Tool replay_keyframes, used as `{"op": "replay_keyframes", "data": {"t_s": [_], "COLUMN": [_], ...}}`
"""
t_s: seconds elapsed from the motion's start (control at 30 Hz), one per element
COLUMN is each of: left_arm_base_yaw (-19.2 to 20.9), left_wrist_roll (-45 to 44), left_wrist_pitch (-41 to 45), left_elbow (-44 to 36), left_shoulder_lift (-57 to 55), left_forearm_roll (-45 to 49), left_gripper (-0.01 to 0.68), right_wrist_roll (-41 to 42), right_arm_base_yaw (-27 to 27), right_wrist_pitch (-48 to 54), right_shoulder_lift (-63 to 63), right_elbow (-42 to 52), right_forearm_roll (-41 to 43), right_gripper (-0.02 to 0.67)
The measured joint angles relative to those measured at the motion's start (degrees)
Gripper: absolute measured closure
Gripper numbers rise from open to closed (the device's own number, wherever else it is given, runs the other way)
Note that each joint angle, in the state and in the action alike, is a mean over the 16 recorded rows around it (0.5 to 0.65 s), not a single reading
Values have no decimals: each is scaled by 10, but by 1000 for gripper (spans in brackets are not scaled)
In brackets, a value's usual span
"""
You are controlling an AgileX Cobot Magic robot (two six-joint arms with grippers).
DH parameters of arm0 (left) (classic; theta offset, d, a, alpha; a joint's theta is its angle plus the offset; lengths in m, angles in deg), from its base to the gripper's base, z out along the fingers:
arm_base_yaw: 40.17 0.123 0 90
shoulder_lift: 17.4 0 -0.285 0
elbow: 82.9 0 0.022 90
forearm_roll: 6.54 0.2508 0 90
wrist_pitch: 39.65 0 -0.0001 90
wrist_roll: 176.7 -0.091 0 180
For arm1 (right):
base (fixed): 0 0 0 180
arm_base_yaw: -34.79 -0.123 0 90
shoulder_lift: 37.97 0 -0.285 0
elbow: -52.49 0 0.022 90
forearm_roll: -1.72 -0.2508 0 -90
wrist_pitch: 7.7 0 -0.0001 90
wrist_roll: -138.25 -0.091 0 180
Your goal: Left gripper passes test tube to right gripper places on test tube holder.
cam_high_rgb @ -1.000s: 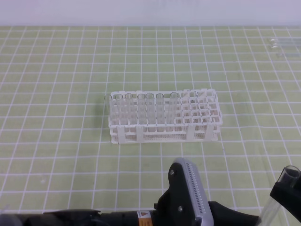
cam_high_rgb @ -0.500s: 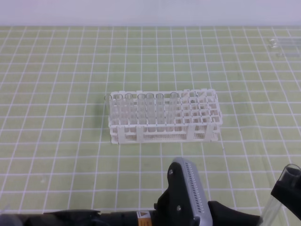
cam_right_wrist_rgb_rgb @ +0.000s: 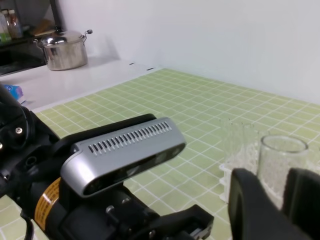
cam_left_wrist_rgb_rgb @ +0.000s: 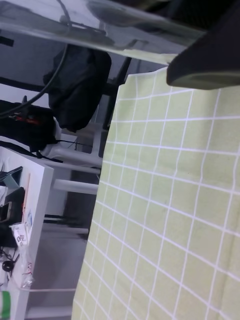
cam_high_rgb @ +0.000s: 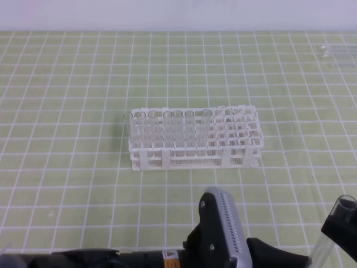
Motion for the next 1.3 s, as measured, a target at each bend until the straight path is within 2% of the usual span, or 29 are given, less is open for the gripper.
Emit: {"op": "replay_keyframes", "data": {"t_s": [0.37, 0.73, 0.97, 1.3], "left_arm_base_yaw": [0, 5, 31, 78], "left_wrist_roll": [3, 3, 3, 2], "left_wrist_pitch": [3, 46, 149, 376], "left_elbow": [0, 0, 0, -15], "left_shoulder_lift": [1, 15, 79, 258], "left_forearm_roll": [-1, -1, 0, 1], "left_gripper": [647, 645, 650, 665], "right_wrist_roll": [5, 15, 26, 42], "right_arm_base_yaw": [0, 0, 0, 0], "right_wrist_pitch": [-4, -60, -94, -128], "right_shoulder_lift": [0, 0, 0, 0], "right_elbow": [0, 0, 0, 0], "right_forearm_roll": [0, 1, 0, -2], "right_gripper": [638, 638, 638, 638]}}
